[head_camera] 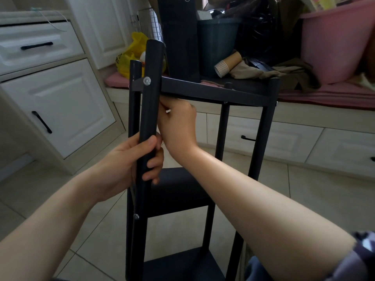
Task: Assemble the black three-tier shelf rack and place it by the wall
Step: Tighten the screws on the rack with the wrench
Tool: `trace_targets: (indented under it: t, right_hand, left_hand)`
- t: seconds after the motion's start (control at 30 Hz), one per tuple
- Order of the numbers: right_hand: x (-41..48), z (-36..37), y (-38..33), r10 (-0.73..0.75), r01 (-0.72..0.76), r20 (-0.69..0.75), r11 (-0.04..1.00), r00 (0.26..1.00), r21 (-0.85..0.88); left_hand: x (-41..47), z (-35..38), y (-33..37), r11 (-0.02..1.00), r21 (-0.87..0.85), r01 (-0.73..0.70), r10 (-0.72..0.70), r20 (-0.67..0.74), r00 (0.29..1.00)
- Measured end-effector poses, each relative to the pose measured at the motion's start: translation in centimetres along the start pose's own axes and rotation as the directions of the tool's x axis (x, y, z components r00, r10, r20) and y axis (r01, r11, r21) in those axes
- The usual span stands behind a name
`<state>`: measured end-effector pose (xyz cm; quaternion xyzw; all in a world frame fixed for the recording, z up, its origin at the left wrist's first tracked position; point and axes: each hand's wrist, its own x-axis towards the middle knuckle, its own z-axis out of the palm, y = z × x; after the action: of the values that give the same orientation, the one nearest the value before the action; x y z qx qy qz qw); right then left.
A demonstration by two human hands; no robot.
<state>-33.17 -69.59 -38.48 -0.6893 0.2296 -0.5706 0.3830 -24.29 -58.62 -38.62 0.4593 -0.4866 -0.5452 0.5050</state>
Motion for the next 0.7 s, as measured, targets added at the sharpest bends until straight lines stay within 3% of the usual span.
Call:
trace_targets:
  t: [0.2,0.37,0.53,0.7]
  right_hand:
    - [0.2,0.2,0.2,0.01,-0.01,0.015,1.0,1.0,0.026]
    - [0.0,-1.0,-0.3,0.057,-0.062,0.146,0.998,0.988,0.029]
    - [-0.3,-2.5,-0.6,0.08,-0.071,0.228,0.996,0.97,-0.047]
    - [-0.7,-4.7,0.0,0.098,-0.064,0.261,0.989,0.96,-0.135]
  left_hand:
    - [0.0,0.1,0.1,1.0,-0.014,-0.001,0.0,-0.027,1.0]
    - [0.0,0.3,0.1,1.0,0.005,0.016,-0.016,-0.072,0.997]
    - [0.0,0.5,0.1,1.0,0.025,0.018,-0.016,-0.097,0.995]
    - [0.2,0.8,0.0,0.994,0.109,-0.01,0.033,-0.208,0.978]
